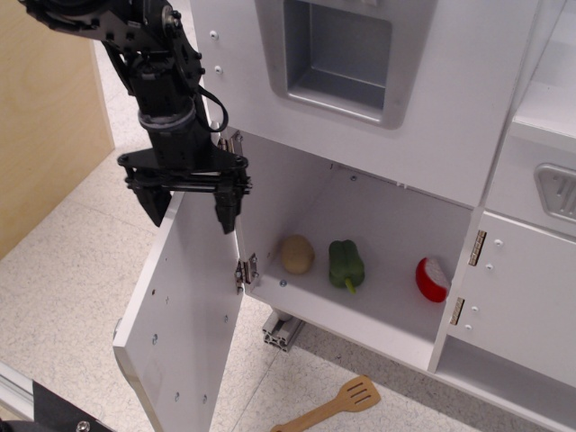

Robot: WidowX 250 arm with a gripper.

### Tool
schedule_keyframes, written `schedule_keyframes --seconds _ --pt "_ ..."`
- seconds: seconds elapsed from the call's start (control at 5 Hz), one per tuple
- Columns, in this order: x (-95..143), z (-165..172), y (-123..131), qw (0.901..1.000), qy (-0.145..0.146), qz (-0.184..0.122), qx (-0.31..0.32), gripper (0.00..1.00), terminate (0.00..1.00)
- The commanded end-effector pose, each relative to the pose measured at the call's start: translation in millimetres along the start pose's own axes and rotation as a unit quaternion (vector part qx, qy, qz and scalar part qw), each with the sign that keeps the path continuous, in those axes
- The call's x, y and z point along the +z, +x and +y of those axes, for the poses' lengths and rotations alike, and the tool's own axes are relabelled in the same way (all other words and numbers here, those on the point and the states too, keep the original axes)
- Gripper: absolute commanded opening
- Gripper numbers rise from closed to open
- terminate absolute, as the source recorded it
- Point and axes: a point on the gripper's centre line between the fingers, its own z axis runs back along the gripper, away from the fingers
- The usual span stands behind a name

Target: Close low fridge

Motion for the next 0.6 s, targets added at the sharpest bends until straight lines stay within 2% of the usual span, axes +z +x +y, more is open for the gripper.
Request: schedule_keyframes --seconds 0.0,0.4 --pt "-2.9 -36.5 -2.2 0.9995 -0.011 -0.015 0.025 1.0 0.0" --pt "4.8 -68.4 4.1 0.9978 -0.02 -0.042 0.046 1.0 0.0"
